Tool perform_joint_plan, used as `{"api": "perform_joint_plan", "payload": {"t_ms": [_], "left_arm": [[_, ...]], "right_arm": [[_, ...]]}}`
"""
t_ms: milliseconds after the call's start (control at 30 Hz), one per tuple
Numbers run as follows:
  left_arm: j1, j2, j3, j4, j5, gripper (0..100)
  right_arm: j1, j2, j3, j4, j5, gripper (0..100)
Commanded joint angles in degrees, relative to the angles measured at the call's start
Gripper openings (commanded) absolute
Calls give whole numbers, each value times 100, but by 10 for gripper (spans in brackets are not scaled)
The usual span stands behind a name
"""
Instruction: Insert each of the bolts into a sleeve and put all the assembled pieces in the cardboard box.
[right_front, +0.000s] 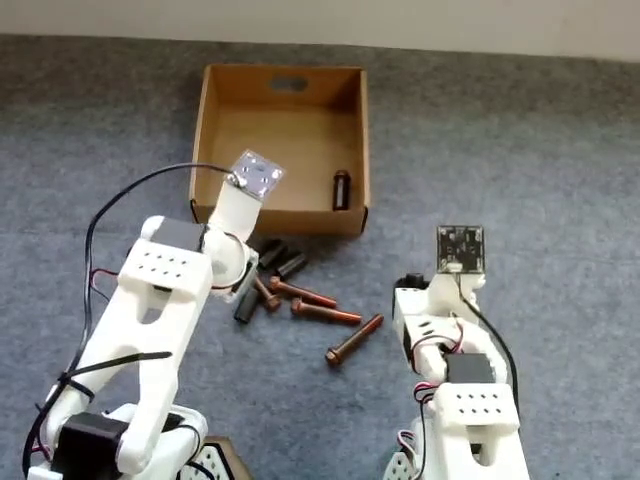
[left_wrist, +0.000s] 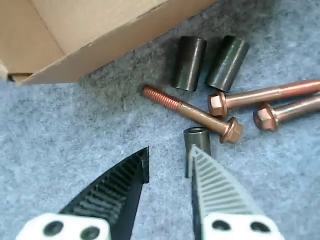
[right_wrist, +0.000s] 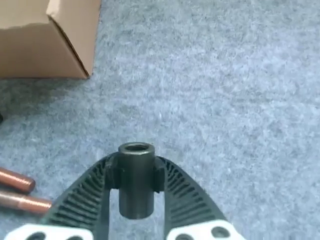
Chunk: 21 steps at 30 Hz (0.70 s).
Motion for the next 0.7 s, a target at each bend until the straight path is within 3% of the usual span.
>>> {"api": "perform_joint_plan", "payload": {"t_ms": [0, 133, 300, 533, 667], "left_arm": [[127, 13, -259, 79, 79, 168], [321, 13, -259, 123, 484, 171], [1455, 13, 13, 290, 510, 171], [2264, 13, 989, -1292, 519, 171], [2695, 13, 1279, -1749, 519, 172]], "right_arm": [[-48, -119, -66, -119, -53, 6], [-48, -119, -66, -119, -53, 6], [101, -119, -66, -101, -79, 6], [752, -127, -66, -101, -88, 6], [796, -127, -66, -101, -88, 6]]}}
